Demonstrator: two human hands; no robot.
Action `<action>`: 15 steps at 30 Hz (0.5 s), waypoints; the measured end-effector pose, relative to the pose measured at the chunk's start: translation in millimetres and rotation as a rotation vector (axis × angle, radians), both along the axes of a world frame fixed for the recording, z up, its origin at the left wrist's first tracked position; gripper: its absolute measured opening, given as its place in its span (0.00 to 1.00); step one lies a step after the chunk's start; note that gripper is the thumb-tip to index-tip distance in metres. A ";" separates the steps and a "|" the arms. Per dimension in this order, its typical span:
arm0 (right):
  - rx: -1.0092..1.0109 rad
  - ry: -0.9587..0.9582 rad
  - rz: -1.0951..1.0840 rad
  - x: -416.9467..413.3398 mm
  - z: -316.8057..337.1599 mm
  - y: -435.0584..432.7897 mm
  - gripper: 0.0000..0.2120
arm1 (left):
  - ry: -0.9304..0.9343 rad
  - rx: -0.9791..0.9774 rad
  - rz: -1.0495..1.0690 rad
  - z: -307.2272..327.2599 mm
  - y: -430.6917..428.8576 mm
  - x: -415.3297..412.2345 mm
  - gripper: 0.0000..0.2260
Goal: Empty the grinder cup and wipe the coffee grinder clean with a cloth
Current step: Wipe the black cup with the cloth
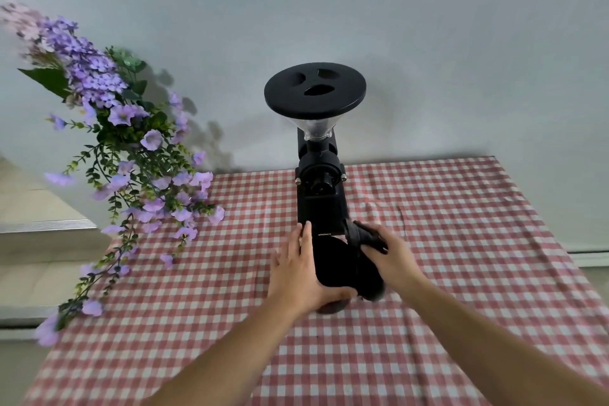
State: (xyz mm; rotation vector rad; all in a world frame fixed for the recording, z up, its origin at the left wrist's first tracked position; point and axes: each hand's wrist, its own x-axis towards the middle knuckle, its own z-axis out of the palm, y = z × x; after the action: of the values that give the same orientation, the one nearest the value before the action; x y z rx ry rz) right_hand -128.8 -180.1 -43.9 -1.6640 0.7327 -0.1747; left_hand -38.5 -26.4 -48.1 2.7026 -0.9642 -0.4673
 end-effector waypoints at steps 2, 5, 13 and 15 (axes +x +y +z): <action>-0.036 -0.026 0.061 -0.2 1.3 4.9 0.16 | 0.052 -0.059 0.138 -0.4 -0.9 -12.5 0.62; -0.028 -0.015 0.037 -10.3 -16.5 17.6 0.17 | 0.102 -0.061 0.199 -1.4 -5.8 -23.5 0.61; 0.058 -0.038 -0.047 -6.6 -3.1 9.2 0.11 | 0.131 -0.049 -0.078 13.4 -5.7 4.7 0.53; 0.040 -0.084 -0.015 -4.8 2.8 13.3 0.11 | 0.181 -0.051 -0.199 18.6 2.5 15.7 0.52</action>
State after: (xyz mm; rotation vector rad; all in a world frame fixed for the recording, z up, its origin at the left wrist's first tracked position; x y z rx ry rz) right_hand -133.6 -166.8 -41.2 -1.6038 0.6813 -0.2385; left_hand -22.9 -23.8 -29.5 2.4794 -1.1796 -0.7015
